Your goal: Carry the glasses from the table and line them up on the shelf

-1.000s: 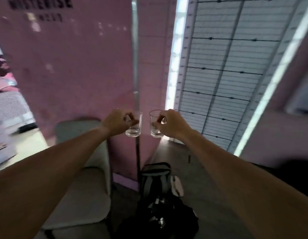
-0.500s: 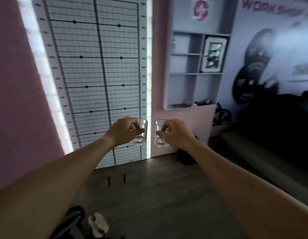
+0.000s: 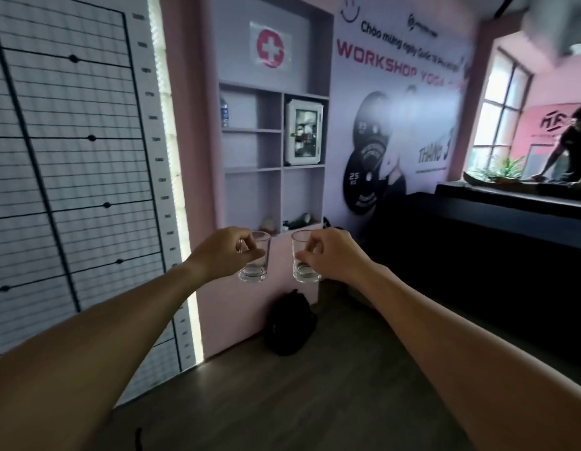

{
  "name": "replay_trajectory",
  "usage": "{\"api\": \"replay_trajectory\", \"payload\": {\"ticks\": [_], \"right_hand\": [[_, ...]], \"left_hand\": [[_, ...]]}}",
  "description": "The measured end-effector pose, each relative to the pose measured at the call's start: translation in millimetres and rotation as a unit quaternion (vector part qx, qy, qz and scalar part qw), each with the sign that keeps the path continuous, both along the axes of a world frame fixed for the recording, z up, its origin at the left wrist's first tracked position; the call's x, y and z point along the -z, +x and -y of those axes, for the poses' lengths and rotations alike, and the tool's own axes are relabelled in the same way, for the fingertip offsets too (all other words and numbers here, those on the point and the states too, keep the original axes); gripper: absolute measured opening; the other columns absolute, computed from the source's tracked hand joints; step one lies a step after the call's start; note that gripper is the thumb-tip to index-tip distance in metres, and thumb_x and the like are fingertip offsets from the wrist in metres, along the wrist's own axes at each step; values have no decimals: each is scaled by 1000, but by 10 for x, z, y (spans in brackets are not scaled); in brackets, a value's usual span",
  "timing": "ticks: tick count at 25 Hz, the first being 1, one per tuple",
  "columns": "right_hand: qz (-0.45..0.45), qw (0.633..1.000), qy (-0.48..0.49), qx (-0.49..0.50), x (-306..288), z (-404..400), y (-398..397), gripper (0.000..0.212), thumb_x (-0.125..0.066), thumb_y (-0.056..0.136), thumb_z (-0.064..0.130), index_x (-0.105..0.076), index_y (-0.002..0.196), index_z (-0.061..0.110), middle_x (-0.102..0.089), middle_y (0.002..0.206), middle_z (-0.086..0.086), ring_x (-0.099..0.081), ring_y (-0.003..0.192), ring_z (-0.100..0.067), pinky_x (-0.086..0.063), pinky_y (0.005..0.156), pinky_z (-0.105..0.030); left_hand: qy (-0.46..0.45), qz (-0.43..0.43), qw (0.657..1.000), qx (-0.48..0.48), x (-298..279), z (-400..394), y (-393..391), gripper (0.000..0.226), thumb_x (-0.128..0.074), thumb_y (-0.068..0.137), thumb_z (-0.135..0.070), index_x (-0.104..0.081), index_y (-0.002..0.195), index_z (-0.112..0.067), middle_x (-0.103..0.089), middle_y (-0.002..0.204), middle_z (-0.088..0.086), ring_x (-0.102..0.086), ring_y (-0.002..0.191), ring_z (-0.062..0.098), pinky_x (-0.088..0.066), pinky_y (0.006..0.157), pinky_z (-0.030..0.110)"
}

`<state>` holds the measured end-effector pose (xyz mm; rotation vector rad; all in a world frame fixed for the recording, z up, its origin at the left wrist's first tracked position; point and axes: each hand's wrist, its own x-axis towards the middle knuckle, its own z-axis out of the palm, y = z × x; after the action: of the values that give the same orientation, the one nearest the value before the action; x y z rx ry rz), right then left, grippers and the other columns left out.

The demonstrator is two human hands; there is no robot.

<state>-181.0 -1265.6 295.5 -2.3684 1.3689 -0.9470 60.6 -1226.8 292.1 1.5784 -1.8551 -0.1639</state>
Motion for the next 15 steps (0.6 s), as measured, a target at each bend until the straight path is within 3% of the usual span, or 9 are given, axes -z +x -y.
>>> {"api": "replay_trajectory", "payload": {"ticks": [2,5,11,15], "right_hand": [[6,1000,-4,16,-56,344,14,25,-75,77,43,-58,64,31,-59,82,7,-57,80,-12,-43,72,-26],[1,1000,-9,25,-85,856,46,23,-74,77,43,-58,66,32,-61,84,5,-59,81,-14,-44,70,-27],[5,1000,-17,20,-17,2127,175,18,-73,78,45,-65,75,29,-66,91,1,-62,84,-16,-52,76,-31],[2,1000,-19,-7,-8,3153,279,18,-72,80,46,-65,75,30,-60,79,10,-60,79,-13,-52,72,-30]], "left_hand": [[-12,-7,1000,15,-78,442,15,21,-76,82,-39,-68,80,-20,-68,82,-12,-66,83,19,-52,77,33],[-21,-4,999,26,-106,1047,50,20,-75,82,-41,-69,80,-22,-72,93,1,-68,91,22,-54,87,42],[-31,4,999,19,5,2291,238,19,-75,81,-43,-65,73,-28,-71,89,1,-68,87,22,-55,84,45],[-32,2,999,1,-9,3219,305,21,-75,80,-44,-66,74,-26,-71,87,-1,-68,85,21,-55,82,46]]}}
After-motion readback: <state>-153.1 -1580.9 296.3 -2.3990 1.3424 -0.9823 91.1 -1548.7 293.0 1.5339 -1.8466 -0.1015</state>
